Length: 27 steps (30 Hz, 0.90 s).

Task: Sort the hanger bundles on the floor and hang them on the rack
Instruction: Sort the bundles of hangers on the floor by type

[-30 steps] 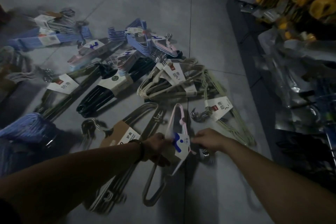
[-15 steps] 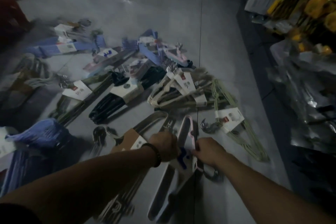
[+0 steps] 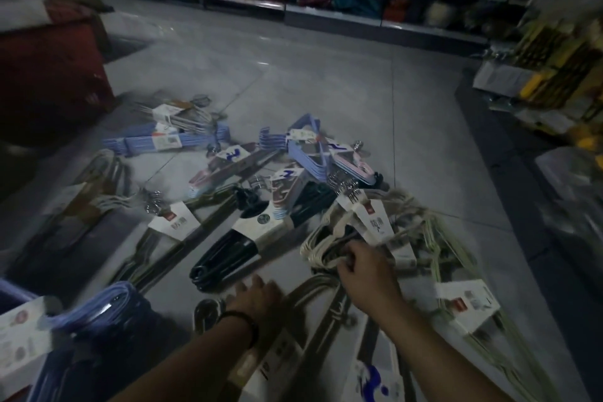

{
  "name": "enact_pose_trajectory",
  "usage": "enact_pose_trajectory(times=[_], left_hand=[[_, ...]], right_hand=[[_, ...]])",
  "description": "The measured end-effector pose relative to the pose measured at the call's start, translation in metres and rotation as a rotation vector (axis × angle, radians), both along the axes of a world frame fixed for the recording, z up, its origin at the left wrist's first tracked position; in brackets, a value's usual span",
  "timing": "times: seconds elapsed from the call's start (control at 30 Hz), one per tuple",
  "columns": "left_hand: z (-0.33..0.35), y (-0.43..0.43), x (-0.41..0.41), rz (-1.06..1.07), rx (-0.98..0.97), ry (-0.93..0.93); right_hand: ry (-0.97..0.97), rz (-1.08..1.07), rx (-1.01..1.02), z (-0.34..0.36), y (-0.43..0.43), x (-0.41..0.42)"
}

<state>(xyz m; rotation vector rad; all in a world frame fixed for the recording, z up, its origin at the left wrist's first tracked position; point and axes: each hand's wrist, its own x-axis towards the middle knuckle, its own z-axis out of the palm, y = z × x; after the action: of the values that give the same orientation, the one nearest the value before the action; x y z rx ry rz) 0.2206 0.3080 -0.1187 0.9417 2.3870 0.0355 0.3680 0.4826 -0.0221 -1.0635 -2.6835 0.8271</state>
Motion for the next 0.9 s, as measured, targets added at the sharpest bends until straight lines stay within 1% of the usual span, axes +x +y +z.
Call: enact_pose_trajectory(times=[0.07, 0.17, 0.3, 0.33, 0.37, 0.47, 0.5, 0.57, 0.63, 0.73, 0.83, 0.9], left_hand=[[-0.004, 0.001, 0.001, -0.059, -0.026, -0.038], [-0.004, 0.008, -0.002, -0.084, -0.096, -0.063], [0.003, 0.010, -0.006, -0.087, -0.119, -0.099], [0.001, 0.012, -0.004, -0.097, -0.122, -0.097], [0.000, 0.013, -0.004, -0.107, -0.130, -0.093], [-0.012, 0.016, -0.007, -0.078, -0.156, -0.110], [-0.018, 0.017, -0.009, -0.076, -0.147, -0.103], [-0.029, 0.017, -0.011, -0.100, -0.151, -0.080], [-0.040, 0.021, -0.012, -0.120, -0.158, -0.085], [-0.049, 0.022, -0.014, -0.111, -0.155, -0.073], [-0.033, 0.020, -0.013, -0.079, -0.135, -0.110], [-0.017, 0.016, -0.013, -0.044, -0.112, -0.168]], right_hand=[[0.051, 0.055, -0.025, 0.004, -0.001, -0.032], [0.061, 0.093, -0.048, -0.001, -0.009, -0.075], [0.140, 0.043, -0.037, -0.011, -0.030, -0.128], [0.119, 0.042, -0.033, -0.013, -0.032, -0.139], [0.054, 0.044, -0.023, -0.013, -0.032, -0.149], [-0.208, 0.049, 0.080, -0.011, -0.027, -0.174], [-0.253, 0.043, 0.096, -0.010, -0.026, -0.180], [-0.259, 0.021, 0.073, -0.009, -0.024, -0.189], [-0.193, -0.022, 0.001, -0.009, -0.024, -0.194], [-0.022, -0.093, -0.112, -0.003, -0.025, -0.191], [0.213, -0.158, -0.211, 0.017, -0.027, -0.175], [0.415, -0.215, -0.328, 0.033, -0.031, -0.162]])
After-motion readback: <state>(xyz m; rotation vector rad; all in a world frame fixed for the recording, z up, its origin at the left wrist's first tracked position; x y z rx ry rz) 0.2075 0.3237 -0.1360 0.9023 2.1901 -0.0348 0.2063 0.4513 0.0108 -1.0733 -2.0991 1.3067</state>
